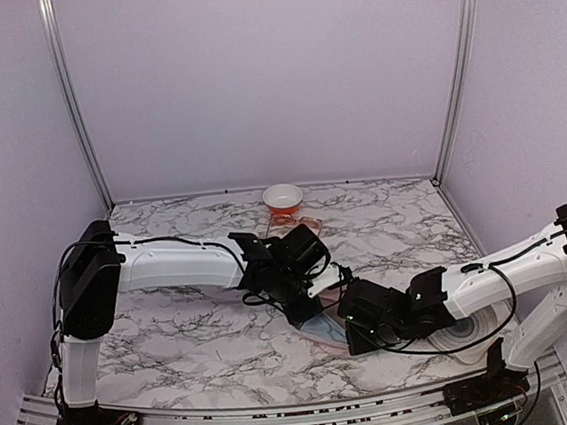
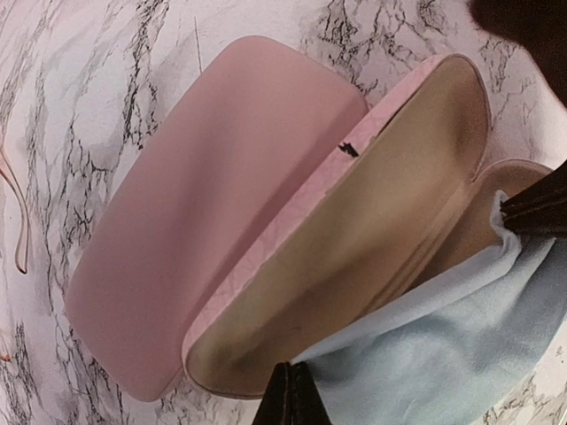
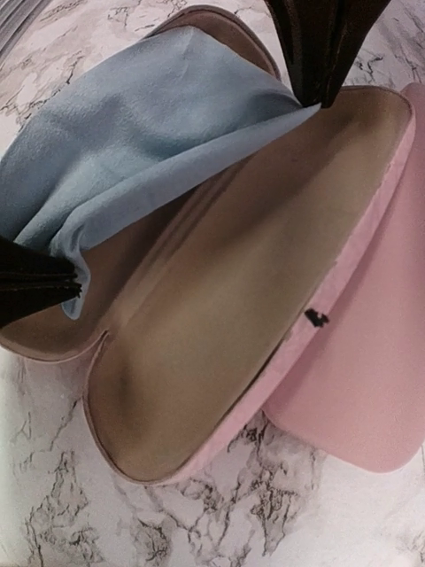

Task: Organize the sunglasses
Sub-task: Adjust the folded cleaning cloth on the sunglasses case.

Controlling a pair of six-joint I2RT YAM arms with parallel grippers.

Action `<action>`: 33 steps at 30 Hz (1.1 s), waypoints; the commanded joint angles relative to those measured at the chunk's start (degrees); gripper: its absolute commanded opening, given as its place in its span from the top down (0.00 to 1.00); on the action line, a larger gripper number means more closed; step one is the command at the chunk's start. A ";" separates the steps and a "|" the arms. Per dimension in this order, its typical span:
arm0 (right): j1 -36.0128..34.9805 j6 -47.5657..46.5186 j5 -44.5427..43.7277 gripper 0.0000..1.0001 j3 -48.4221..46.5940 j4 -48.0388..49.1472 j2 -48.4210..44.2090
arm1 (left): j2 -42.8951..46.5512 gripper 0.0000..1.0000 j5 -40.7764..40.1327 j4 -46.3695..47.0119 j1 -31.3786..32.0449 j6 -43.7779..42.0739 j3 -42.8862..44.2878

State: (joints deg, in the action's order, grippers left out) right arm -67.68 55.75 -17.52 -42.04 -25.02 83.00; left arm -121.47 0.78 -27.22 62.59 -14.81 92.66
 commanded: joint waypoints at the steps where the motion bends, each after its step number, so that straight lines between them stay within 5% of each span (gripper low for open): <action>1: -0.61 0.29 -0.37 1.00 -0.32 -0.79 0.61 | -2.77 1.00 -1.25 -3.15 0.12 -1.32 1.86; 19: -0.61 1.65 -2.20 0.99 -2.42 -2.42 3.30 | -3.33 1.00 -2.58 -6.06 0.17 1.78 -0.29; 25: -0.61 -0.99 -2.05 0.90 -2.60 -0.46 0.53 | -3.51 0.82 -2.52 -7.59 0.19 2.23 -0.06; 33: -0.58 -3.25 -2.06 0.84 -3.86 0.10 -2.53 | -0.57 0.75 -2.06 -8.64 0.12 2.99 -0.17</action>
State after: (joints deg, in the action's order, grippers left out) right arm -67.85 54.06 -18.65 -43.07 -25.21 82.02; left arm -123.85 -0.54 -32.27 62.74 -12.73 92.97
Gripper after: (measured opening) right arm 0.153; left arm 0.248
